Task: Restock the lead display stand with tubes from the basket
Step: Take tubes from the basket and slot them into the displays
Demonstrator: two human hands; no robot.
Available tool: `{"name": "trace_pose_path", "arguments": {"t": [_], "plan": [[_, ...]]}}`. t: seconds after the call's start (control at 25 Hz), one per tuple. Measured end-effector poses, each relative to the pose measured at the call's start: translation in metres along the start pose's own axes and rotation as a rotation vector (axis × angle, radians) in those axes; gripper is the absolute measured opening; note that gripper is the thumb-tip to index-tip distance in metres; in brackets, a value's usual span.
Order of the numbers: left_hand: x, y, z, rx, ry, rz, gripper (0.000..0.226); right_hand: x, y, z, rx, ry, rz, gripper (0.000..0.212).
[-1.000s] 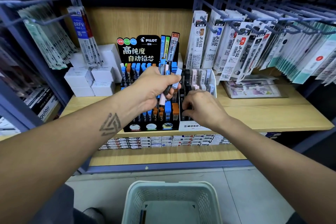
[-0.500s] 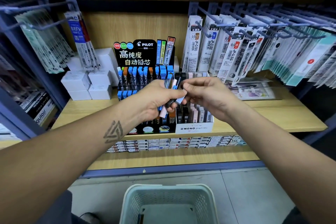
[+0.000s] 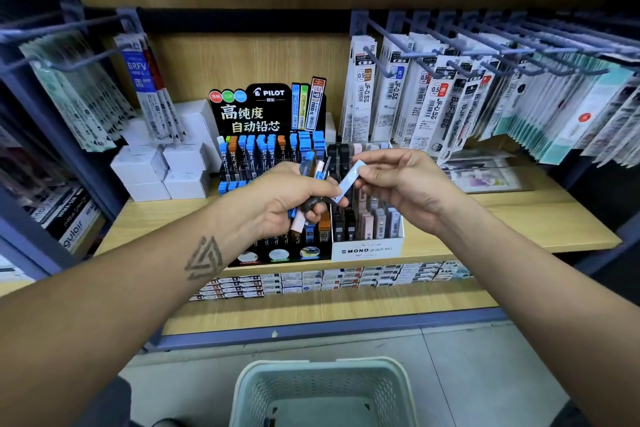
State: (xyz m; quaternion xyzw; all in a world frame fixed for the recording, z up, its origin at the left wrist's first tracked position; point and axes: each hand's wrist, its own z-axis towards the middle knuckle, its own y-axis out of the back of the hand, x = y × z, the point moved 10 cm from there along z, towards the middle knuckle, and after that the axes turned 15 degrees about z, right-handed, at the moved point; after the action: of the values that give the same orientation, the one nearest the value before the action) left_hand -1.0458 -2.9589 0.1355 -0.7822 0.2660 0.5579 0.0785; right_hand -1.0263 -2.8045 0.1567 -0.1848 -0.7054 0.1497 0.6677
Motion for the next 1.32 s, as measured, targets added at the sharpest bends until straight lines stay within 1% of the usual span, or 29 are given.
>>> {"name": "trace_pose_path", "arguments": {"t": [0.04,0.12,0.2,0.36,0.48,0.56,0.68,0.72,0.76,0.84,0.92,1.0,1.04,1.12,1.16,1.2,1.28,1.32], "plan": [[0.0,-0.002,-0.001,0.024,0.013,-0.036,0.006,0.002,0.001,0.0,0.004,0.009,0.009,0.025],[0.001,-0.005,0.0,0.072,0.032,-0.123,0.009,0.006,0.0,0.0,0.015,0.027,0.024,0.026],[0.0,-0.006,0.001,0.078,0.03,-0.152,0.007,0.007,-0.001,0.0,0.031,0.035,0.043,0.028],[0.0,0.002,0.005,-0.045,0.006,-0.082,0.02,0.004,0.0,-0.003,0.002,-0.016,0.071,0.029],[-0.005,0.003,0.008,-0.106,-0.027,-0.043,0.024,0.009,0.004,-0.005,-0.023,-0.023,0.038,0.031],[-0.01,-0.001,0.009,-0.123,-0.053,-0.055,0.028,0.008,0.004,-0.007,-0.028,-0.035,0.006,0.03],[-0.014,-0.008,0.012,-0.132,-0.071,-0.088,0.038,0.005,0.003,-0.008,-0.027,-0.037,-0.042,0.013],[-0.016,-0.01,0.014,-0.124,-0.073,-0.104,0.039,0.008,0.004,-0.008,-0.03,-0.03,-0.037,0.011],[-0.018,-0.012,0.015,-0.114,-0.075,-0.125,0.039,0.012,0.006,-0.007,-0.03,-0.027,-0.025,0.012],[-0.023,-0.014,0.017,-0.098,-0.086,-0.17,0.036,0.019,0.008,-0.007,0.003,-0.045,-0.019,0.022],[-0.028,-0.015,0.019,-0.099,-0.101,-0.203,0.034,0.022,0.01,-0.008,0.047,-0.053,-0.135,0.023],[-0.03,-0.015,0.021,-0.121,-0.112,-0.205,0.036,0.028,0.012,-0.008,0.049,-0.005,-0.275,0.018],[-0.03,-0.014,0.022,-0.138,-0.117,-0.201,0.035,0.034,0.017,-0.006,0.021,0.033,-0.282,0.015],[-0.032,-0.016,0.024,-0.147,-0.12,-0.213,0.03,0.051,0.035,-0.003,-0.083,0.111,-0.196,0.014],[-0.032,-0.018,0.024,-0.141,-0.113,-0.226,0.026,0.061,0.044,-0.003,-0.129,0.153,-0.173,0.015],[-0.033,-0.019,0.024,-0.133,-0.104,-0.239,0.021,0.072,0.05,-0.002,-0.161,0.198,-0.204,0.018],[-0.032,-0.022,0.023,-0.115,-0.084,-0.267,0.016,0.089,0.054,-0.002,-0.187,0.286,-0.384,0.023],[-0.031,-0.024,0.024,-0.105,-0.073,-0.279,0.018,0.096,0.053,-0.001,-0.195,0.321,-0.468,0.022]]}}
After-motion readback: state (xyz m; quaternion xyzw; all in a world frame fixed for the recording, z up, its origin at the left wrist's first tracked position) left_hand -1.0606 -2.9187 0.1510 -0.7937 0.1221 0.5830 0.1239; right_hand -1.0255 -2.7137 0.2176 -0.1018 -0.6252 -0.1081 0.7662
